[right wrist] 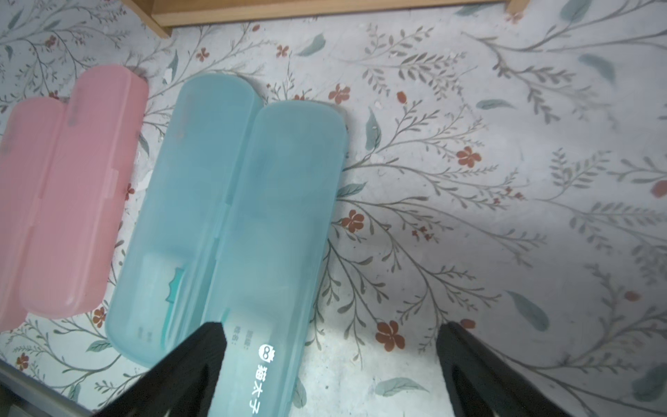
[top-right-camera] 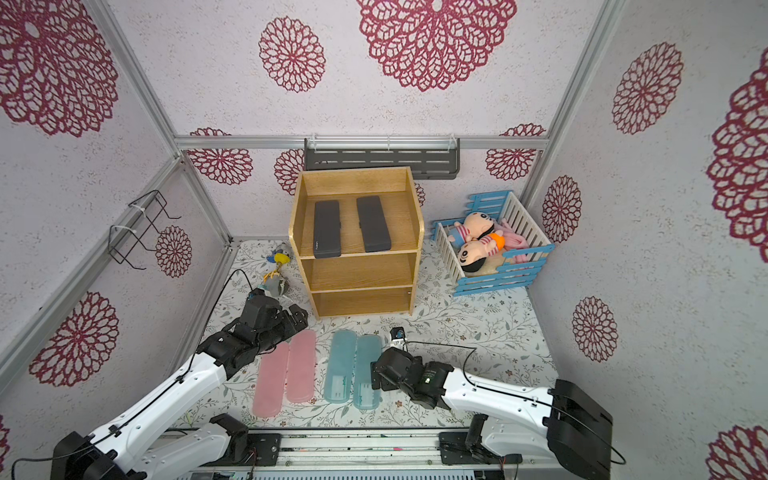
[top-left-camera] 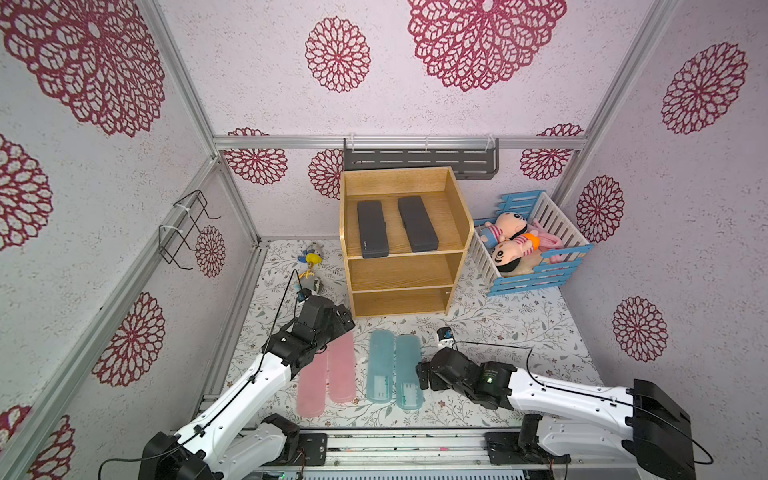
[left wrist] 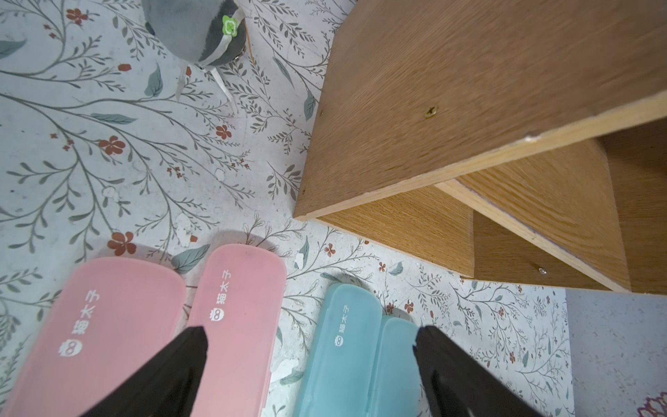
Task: Place the pencil cases on the shelf according to color
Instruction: Pick up the pencil case from the center of the board.
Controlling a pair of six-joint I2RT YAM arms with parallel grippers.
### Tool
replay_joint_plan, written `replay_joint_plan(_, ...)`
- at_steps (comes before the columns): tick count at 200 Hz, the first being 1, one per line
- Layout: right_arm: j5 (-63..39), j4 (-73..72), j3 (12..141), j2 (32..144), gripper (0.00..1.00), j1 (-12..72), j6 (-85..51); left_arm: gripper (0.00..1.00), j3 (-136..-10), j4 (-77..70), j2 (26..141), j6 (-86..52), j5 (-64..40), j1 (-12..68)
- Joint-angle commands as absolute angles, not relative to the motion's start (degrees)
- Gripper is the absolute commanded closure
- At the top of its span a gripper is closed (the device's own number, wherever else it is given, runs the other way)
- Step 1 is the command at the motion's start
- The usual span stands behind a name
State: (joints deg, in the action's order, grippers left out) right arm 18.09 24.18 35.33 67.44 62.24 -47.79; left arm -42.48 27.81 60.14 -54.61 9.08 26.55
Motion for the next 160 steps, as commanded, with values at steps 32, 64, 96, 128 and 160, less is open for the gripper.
replay_joint_plan(32, 16.5, 17.4, 35.4, 70.2, 0.01, 64.7, -51.7, 0.03, -42.7, 28.1, 60.5, -55.5, 9.8, 28.1)
replay_joint_plan(64, 17.8, 18.8, 37.7, 74.8, 0.01, 66.6, -53.9, 0.03, -42.6, 27.9, 58.2, -55.0, 10.8, 28.4)
replay_joint_plan(96, 19.8, 20.3, 41.5, 80.4, 0.01, 68.8, -55.5, 0.03, -40.9, 26.0, 56.2, -54.8, 11.9, 28.5)
replay_joint_plan(128, 20.0, 22.2, 44.7, 85.0, 0.01, 69.4, -56.2, 0.03, -40.9, 26.8, 54.7, -54.7, 12.8, 28.8)
replay_joint_plan(160, 19.6, 22.3, 44.7, 87.9, 0.01, 69.5, -55.9, 0.03, -40.3, 26.8, 54.1, -54.7, 12.5, 28.8)
